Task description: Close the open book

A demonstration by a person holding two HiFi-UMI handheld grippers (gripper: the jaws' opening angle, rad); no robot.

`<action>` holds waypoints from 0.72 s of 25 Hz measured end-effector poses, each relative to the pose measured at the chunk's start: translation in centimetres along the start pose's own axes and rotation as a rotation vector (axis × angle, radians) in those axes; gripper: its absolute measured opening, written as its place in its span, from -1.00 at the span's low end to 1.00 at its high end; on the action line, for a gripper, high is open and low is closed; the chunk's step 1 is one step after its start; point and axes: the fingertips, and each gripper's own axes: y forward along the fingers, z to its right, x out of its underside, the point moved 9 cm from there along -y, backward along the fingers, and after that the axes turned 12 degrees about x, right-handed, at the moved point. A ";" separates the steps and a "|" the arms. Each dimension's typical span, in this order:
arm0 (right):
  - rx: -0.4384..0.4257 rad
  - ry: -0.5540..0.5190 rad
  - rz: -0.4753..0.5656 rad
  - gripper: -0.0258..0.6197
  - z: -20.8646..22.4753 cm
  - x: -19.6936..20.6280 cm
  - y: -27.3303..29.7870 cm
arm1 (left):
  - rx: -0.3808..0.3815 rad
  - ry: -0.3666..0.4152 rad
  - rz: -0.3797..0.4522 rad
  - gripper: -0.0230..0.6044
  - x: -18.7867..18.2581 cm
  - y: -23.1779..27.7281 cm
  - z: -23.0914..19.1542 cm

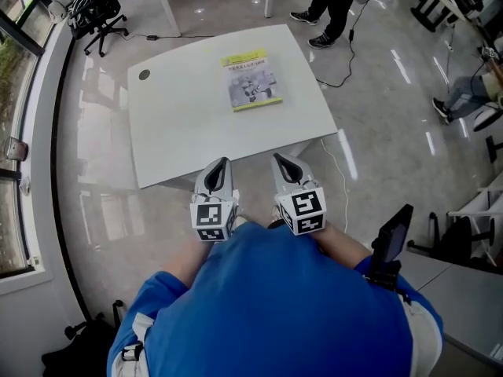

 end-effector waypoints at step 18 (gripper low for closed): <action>-0.056 0.023 0.039 -0.91 2.5 -0.6 -0.6 | -0.062 0.021 0.029 -0.90 -1.2 0.1 2.1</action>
